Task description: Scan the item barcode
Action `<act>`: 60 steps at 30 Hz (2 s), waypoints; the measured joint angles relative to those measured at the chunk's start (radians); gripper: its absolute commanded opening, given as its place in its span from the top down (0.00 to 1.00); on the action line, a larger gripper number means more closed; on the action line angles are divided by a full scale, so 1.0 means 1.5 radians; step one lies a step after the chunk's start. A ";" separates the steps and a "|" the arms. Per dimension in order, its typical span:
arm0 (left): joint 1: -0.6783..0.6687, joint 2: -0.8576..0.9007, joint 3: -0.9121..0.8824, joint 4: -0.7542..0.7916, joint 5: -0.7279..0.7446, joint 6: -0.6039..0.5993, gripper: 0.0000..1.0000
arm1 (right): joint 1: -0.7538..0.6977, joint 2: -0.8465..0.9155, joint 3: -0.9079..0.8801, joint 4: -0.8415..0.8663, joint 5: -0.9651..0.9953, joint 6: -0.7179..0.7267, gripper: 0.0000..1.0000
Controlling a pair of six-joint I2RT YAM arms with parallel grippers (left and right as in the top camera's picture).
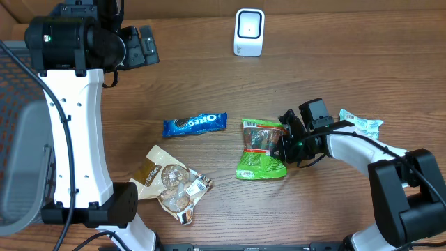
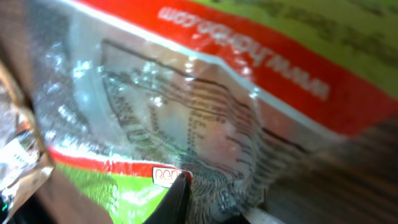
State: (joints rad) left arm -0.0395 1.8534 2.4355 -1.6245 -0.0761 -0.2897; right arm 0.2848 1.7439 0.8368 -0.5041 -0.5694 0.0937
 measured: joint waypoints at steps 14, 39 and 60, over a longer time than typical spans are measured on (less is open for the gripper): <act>0.000 0.000 0.000 0.000 0.000 0.000 0.00 | -0.019 -0.021 0.170 -0.208 -0.106 -0.157 0.96; 0.000 0.000 0.000 0.000 0.000 0.000 0.00 | -0.022 0.094 0.191 -0.065 0.102 -0.033 0.15; 0.000 0.000 0.000 0.000 0.000 0.000 0.01 | -0.031 0.158 0.225 -0.181 -0.013 -0.037 0.96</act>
State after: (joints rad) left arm -0.0395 1.8534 2.4355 -1.6241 -0.0761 -0.2897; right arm 0.2379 1.9804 1.1744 -0.7750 -0.5896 0.0387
